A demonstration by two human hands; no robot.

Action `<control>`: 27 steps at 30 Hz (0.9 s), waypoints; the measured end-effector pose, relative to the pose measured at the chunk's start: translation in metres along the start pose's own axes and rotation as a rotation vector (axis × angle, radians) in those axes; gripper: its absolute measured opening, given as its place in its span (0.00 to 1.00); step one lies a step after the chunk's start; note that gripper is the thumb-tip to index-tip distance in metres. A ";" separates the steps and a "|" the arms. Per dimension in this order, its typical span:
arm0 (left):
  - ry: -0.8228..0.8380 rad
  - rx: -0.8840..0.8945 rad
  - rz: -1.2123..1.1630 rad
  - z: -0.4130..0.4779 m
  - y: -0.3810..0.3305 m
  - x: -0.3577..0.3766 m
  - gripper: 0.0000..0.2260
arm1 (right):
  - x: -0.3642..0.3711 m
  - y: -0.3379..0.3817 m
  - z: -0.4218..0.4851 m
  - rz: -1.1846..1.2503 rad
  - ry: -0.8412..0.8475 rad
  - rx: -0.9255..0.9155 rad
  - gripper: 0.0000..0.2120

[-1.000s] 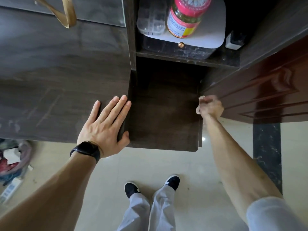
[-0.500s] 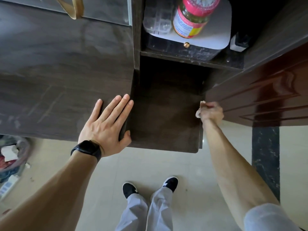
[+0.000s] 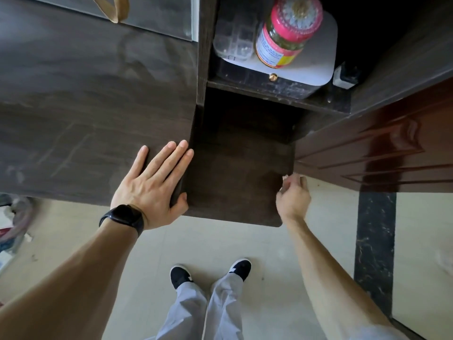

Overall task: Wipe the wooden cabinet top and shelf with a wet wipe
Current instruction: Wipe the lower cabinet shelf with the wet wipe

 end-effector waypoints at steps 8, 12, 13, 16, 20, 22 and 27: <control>-0.024 -0.006 -0.001 -0.001 0.000 0.003 0.39 | 0.005 -0.006 -0.009 0.123 0.012 0.105 0.05; -0.013 -0.003 -0.001 -0.001 -0.001 0.002 0.39 | 0.009 -0.013 -0.027 0.214 -0.052 0.193 0.04; -0.014 -0.008 -0.006 -0.001 -0.001 0.001 0.39 | 0.009 -0.017 -0.043 0.230 -0.051 0.188 0.05; -0.019 -0.016 -0.014 -0.002 -0.002 0.001 0.39 | 0.003 -0.024 -0.066 0.227 -0.024 0.180 0.06; -0.030 -0.013 -0.012 -0.002 0.000 0.003 0.39 | 0.006 -0.005 -0.012 0.145 -0.009 0.133 0.03; -0.030 -0.018 -0.012 -0.002 0.000 0.002 0.39 | 0.009 -0.001 0.003 0.151 -0.014 0.159 0.06; 0.006 -0.026 -0.032 -0.001 -0.001 -0.003 0.39 | 0.005 -0.014 -0.052 0.131 0.016 0.176 0.09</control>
Point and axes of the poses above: each hand's wrist, its own z-axis towards the middle knuckle, its own x-axis out of the palm, y = z × x, the point moved 2 cm from there along z, towards the middle knuckle, and after that the axes turned 5 degrees about -z, right-handed, at the moved point
